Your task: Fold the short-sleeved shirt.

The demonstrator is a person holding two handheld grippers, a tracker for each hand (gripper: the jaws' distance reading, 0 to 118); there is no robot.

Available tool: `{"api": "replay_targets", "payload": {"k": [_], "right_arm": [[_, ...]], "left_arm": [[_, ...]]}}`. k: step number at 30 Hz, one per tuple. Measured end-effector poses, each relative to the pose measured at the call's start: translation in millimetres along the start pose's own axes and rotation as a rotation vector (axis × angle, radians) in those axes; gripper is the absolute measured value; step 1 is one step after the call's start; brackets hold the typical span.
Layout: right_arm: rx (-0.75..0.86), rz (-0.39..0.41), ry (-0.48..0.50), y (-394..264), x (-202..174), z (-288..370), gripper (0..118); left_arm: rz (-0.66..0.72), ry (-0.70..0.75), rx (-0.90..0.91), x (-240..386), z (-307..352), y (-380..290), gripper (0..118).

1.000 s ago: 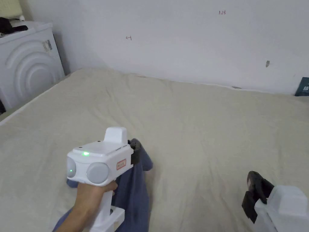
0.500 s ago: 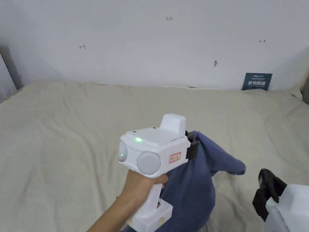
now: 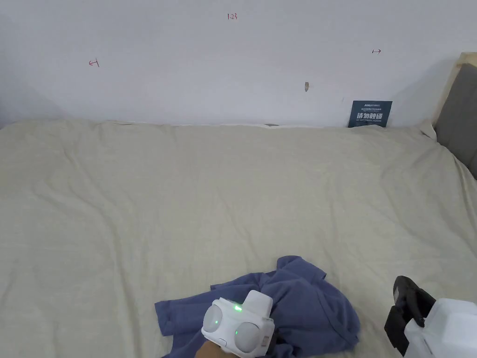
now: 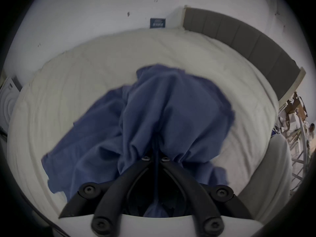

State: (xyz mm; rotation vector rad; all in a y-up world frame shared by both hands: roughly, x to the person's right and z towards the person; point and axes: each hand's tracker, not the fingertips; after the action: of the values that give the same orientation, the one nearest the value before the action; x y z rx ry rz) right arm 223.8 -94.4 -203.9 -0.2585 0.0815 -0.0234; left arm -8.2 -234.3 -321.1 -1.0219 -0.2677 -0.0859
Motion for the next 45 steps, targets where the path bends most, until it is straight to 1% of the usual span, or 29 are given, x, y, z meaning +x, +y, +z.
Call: {"api": "replay_targets", "payload": {"k": [1, 2, 3, 4, 6, 7, 8, 10, 13, 18, 22, 25, 27, 29, 30, 31, 32, 34, 37, 39, 41, 43, 45], "right_arm": [[-0.002, 0.002, 0.002, 0, -1, 0, 1], [-0.003, 0.005, 0.005, 0, -2, 0, 1], [-0.004, 0.008, 0.005, 0, -3, 0, 1], [-0.003, 0.011, 0.006, 2, -4, 1, 1], [-0.002, 0.013, 0.008, 6, -6, 1, 1], [0.001, 0.013, 0.010, 8, -8, 2, 1], [0.004, 0.013, 0.011, 10, -10, 3, 1], [0.012, 0.016, 0.011, 15, -13, 4, 1], [0.027, 0.021, 0.012, 27, -23, 9, 1], [0.063, 0.022, 0.012, 36, -15, 6, 1], [0.094, 0.027, 0.017, 48, -23, 14, 1], [0.112, 0.033, 0.018, 53, -24, 15, 1], [0.123, 0.036, 0.018, 55, -24, 16, 1], [0.130, 0.043, 0.018, 57, -26, 16, 1], [0.132, 0.044, 0.019, 58, -27, 17, 1], [0.135, 0.046, 0.020, 57, -28, 16, 1], [0.139, 0.050, 0.020, 58, -29, 17, 1], [0.141, 0.056, 0.020, 58, -31, 17, 1], [0.142, 0.057, 0.025, 56, -30, 15, 1], [0.141, 0.062, 0.028, 55, -32, 15, 1], [0.139, 0.061, 0.029, 55, -32, 15, 1], [0.136, 0.062, 0.032, 54, -33, 15, 1], [0.133, 0.066, 0.034, 53, -33, 15, 1]], "left_arm": [[0.015, -0.003, 0.019, -6, -5, -1, 6], [0.054, -0.016, 0.053, -9, -1, 0, 11], [0.083, -0.028, 0.061, -10, 4, 2, 18], [0.093, -0.036, 0.066, -12, 10, 5, 37], [0.129, -0.064, 0.109, -15, 33, 5, 82], [0.135, -0.081, 0.139, -16, 42, 6, 113], [0.133, -0.075, 0.176, -17, 54, 6, 118], [0.113, -0.041, 0.297, -14, 88, 6, 114], [0.067, 0.003, 0.372, -21, 124, 6, 114], [0.108, 0.072, 0.587, -42, 181, -3, 114], [0.151, 0.199, 0.763, -62, 215, -17, 113], [0.189, 0.303, 0.883, -78, 229, -29, 112], [0.200, 0.374, 0.925, -88, 235, -36, 108], [0.204, 0.414, 0.953, -97, 237, -41, 95], [0.207, 0.425, 0.949, -100, 237, -44, 86], [0.206, 0.435, 0.947, -103, 237, -46, 71], [0.211, 0.439, 0.935, -106, 237, -48, 51], [0.213, 0.439, 0.921, -110, 236, -49, 1], [0.225, 0.379, 0.912, -113, 236, -52, 0], [0.230, 0.393, 0.906, -110, 234, -54, 0], [0.206, 0.403, 0.877, -110, 232, -52, 0], [0.219, 0.399, 0.776, -111, 227, -52, 0], [0.260, 0.371, 0.640, -115, 216, -50, 0]]}}
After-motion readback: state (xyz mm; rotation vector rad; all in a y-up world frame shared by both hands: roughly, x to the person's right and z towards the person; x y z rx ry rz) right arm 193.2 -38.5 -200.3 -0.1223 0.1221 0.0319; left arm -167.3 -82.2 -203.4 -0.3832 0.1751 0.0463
